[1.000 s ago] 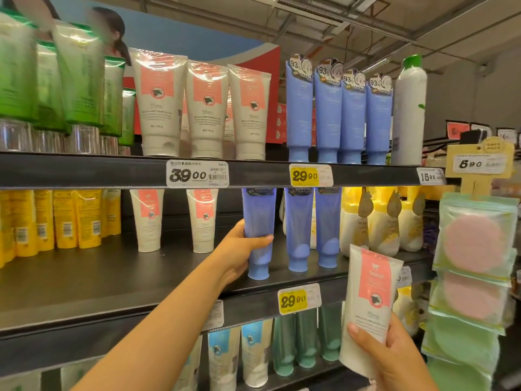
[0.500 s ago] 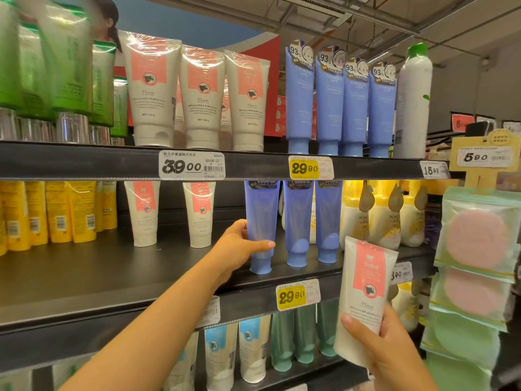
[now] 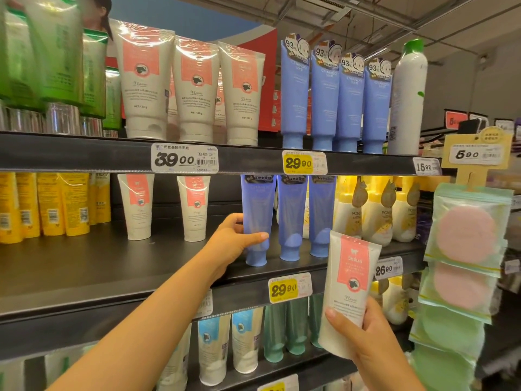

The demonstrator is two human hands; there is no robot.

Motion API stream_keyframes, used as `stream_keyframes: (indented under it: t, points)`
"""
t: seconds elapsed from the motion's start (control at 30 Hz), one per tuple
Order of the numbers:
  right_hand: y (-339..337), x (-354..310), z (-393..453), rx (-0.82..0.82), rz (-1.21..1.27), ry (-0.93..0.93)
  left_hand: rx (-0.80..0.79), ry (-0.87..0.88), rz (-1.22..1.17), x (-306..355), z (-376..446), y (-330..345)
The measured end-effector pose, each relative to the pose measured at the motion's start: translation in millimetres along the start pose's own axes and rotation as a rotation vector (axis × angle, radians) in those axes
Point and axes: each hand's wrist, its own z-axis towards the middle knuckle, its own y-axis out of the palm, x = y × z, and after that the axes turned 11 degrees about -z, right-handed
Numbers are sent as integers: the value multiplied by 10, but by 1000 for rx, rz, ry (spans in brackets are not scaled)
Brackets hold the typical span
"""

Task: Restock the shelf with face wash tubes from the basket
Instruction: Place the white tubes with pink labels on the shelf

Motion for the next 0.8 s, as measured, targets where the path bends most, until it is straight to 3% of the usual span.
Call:
stream_keyframes:
  t: [0.2, 0.57, 0.8]
  points:
    - [129, -70, -70, -102, -30, -50, 322, 116, 91, 84, -320, -128]
    - [1226, -569, 100, -340, -75, -242, 80, 98, 85, 358, -1138, -701]
    - [1803, -782, 340, -340, -108, -345, 112, 146, 49, 433, -1030, -765]
